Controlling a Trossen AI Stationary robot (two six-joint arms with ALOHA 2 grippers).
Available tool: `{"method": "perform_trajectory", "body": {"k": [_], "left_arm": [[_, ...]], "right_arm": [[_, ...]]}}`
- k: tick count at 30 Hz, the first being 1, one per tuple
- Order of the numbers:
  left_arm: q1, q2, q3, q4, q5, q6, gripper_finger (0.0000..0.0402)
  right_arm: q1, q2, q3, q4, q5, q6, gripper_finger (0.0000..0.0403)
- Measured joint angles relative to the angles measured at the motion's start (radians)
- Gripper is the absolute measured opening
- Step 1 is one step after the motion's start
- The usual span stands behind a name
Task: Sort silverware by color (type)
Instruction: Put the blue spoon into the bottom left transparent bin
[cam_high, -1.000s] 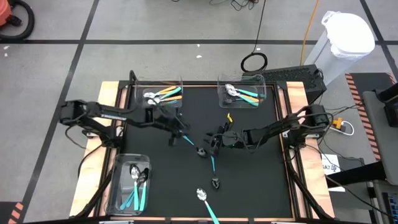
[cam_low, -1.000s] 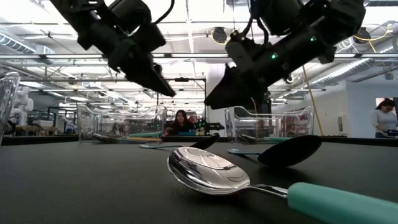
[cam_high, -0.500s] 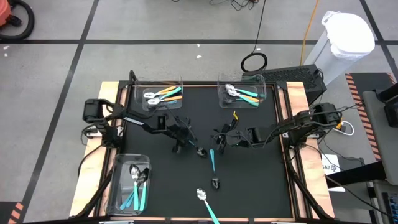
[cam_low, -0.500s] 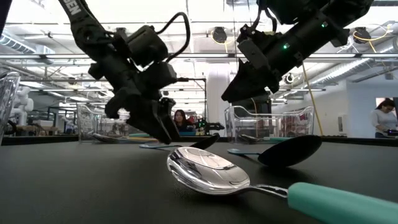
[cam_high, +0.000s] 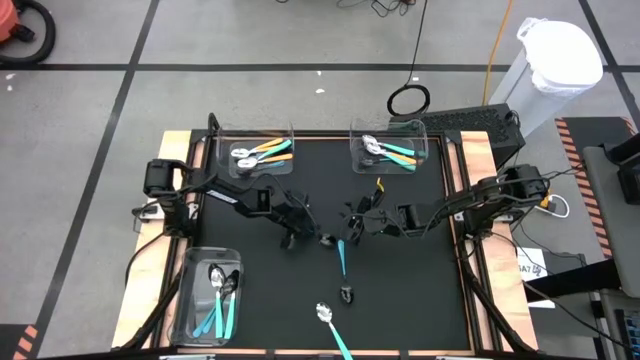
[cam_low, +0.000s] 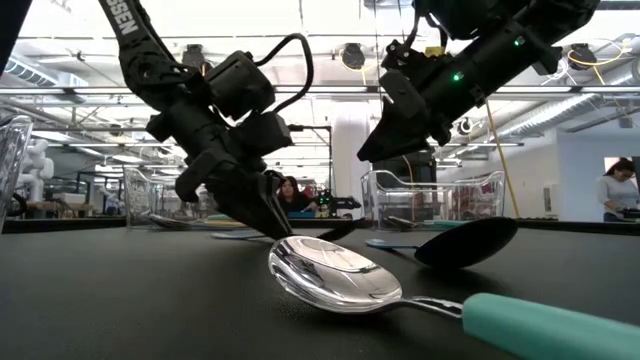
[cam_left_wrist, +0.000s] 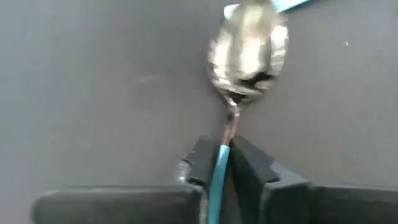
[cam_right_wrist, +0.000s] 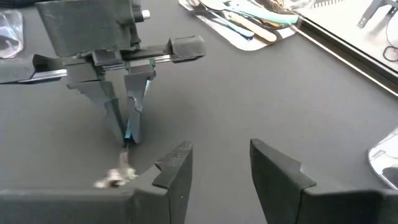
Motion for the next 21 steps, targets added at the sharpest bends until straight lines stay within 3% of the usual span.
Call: {"method": "perform_trajectory", "body": {"k": [4,11,21], "left_arm": [[0.0,-0.017,-0.001,-0.015,-0.01,-0.005,0.0007],[0.013,-0.113,-0.006,-0.09,-0.133,-0.095,0.0003],[0.209,-0.503,-0.003,-0.342,-0.181,-0.046,0.0002]], "right_arm": [[0.0,0.0,0.0,0.0,0.0,-0.001,0.0146],[0.008,0.0,0.0,-0.012,-0.003,0.014,0.0146],[0.006,0.0,0.0,-0.007,-0.001,0.022,0.0146]]}}
